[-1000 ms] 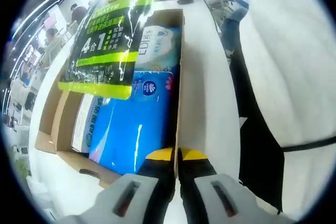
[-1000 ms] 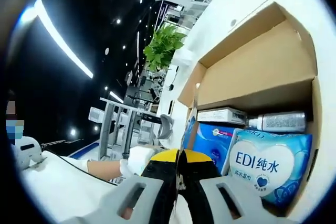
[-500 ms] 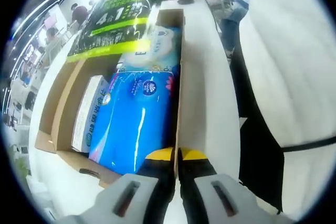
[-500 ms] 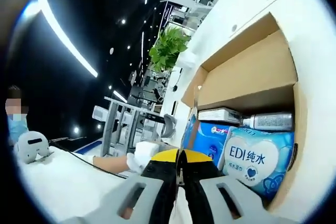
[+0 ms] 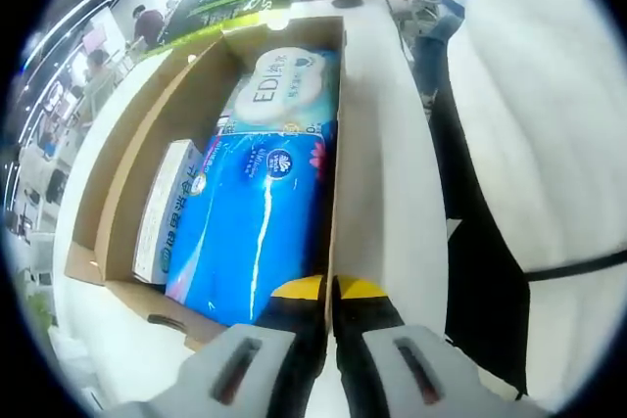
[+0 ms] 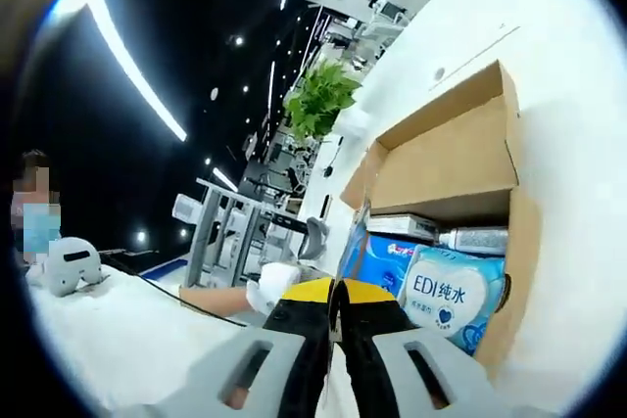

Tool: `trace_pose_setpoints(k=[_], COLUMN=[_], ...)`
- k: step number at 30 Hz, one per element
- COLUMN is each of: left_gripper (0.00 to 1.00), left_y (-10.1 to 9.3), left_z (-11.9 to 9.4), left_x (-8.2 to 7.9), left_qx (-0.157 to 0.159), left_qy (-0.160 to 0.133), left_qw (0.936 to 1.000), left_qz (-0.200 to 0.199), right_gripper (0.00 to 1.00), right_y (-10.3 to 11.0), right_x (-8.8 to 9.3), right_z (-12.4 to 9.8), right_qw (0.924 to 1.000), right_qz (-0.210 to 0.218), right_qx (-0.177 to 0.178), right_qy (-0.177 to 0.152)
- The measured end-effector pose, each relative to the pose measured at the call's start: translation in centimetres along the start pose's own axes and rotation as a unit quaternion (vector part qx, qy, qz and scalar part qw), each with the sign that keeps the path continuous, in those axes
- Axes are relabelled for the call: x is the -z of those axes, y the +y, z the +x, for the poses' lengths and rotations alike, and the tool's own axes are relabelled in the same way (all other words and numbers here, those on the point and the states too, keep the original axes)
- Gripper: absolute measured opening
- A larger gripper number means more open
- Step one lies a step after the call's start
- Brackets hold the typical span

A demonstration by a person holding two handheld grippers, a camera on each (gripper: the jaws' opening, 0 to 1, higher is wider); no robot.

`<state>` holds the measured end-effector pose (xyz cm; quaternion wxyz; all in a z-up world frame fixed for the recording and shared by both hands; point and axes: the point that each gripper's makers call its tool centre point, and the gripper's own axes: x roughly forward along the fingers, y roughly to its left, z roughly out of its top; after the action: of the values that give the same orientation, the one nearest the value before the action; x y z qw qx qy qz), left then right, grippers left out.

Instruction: Operate the shoe box by opening the lid, removing the specified soft item, and placing it in the target area until the item is outside and the box remains undamaged.

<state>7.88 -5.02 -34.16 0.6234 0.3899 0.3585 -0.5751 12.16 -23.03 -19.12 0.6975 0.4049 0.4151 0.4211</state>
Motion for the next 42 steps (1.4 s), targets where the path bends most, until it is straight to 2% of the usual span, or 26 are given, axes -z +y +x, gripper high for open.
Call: trace_pose_setpoints(k=[1, 13, 18, 21, 26, 42], left_gripper=[0.02, 0.02, 0.02, 0.02, 0.02, 0.02], left_y=[0.0, 0.0, 0.0, 0.0, 0.0, 0.0], left_z=[0.0, 0.0, 0.0, 0.0, 0.0, 0.1], left_x=[0.0, 0.0, 0.0, 0.0, 0.0, 0.1], left_qx=[0.0, -0.001, -0.002, -0.001, 0.001, 0.0], left_qy=[0.0, 0.0, 0.0, 0.0, 0.001, 0.002], left_qw=[1.0, 1.0, 1.0, 1.0, 1.0, 1.0], left_qz=[0.0, 0.002, 0.002, 0.003, 0.003, -0.001], right_gripper=[0.0, 0.0, 0.0, 0.0, 0.0, 0.0], right_y=[-0.2, 1.0, 0.8, 0.4, 0.3, 0.2], right_x=[-0.1, 0.0, 0.3, 0.9, 1.5, -0.1], right_z=[-0.4, -3.0, -3.1, -3.1, -4.4, -9.2], right_qw=[0.9999, 0.9993, 0.9989, 0.999, 0.9994, 0.9982], right_qz=[0.014, -0.002, 0.009, 0.015, 0.014, -0.004], right_qx=[-0.001, 0.009, -0.002, 0.002, 0.009, 0.026], right_qy=[-0.006, -0.036, -0.047, -0.042, -0.029, -0.053])
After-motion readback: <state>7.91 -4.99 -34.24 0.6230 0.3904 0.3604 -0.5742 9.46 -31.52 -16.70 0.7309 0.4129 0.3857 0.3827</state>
